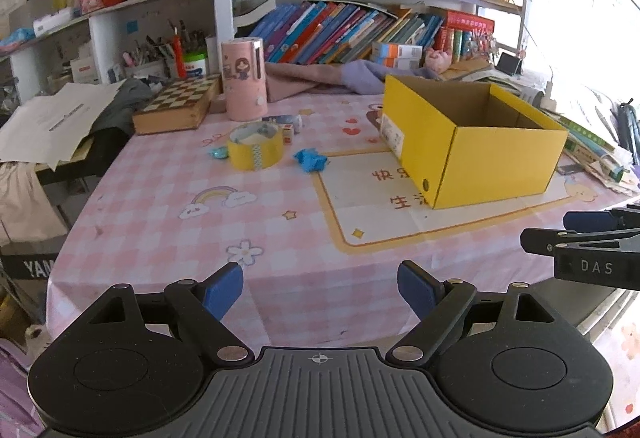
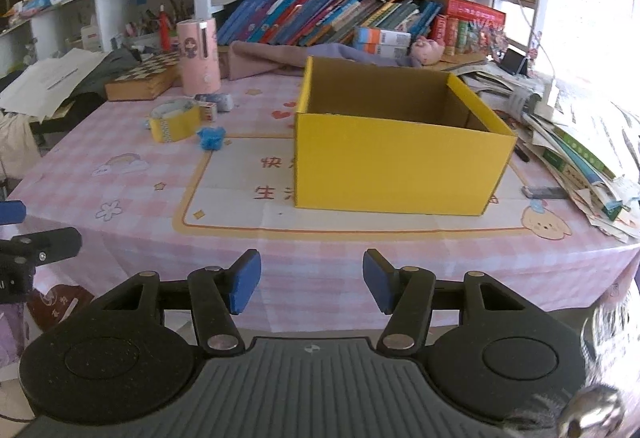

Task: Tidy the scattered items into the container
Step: 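Withdraw both open tools from the box back toward the table items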

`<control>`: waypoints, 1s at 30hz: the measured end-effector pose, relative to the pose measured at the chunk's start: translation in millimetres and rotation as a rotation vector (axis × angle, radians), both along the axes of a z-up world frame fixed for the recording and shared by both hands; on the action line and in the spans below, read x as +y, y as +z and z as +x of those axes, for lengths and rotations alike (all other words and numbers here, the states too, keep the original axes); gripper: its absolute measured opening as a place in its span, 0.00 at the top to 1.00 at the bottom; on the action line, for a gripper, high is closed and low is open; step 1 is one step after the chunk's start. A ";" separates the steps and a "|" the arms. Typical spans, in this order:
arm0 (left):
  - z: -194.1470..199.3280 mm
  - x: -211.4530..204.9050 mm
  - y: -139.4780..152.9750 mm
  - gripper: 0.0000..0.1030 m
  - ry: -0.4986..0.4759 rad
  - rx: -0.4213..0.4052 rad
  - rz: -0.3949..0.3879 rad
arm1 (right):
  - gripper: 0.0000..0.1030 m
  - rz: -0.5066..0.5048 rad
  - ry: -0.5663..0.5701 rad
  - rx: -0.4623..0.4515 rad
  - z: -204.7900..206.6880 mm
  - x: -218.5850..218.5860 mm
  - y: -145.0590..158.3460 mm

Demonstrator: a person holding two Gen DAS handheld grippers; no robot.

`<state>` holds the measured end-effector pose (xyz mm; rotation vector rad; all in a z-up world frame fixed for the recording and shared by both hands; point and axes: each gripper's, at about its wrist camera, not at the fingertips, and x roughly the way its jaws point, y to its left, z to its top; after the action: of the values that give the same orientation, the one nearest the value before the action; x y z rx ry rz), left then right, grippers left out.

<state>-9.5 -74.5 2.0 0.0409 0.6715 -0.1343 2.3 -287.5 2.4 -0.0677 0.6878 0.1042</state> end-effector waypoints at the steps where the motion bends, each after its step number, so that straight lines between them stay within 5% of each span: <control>1: -0.1 2.3 0.2 0.16 0.007 -0.001 0.000 | 0.47 0.002 0.007 0.003 0.8 1.8 -0.4; 30: 6.5 46.3 -2.1 0.16 0.142 0.011 0.022 | 0.44 -0.001 0.204 0.028 25.7 67.5 -3.3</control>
<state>-3.0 -28.2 -0.1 0.0136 0.6850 0.0094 27.9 -220.0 -0.9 -0.1381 0.7072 0.3011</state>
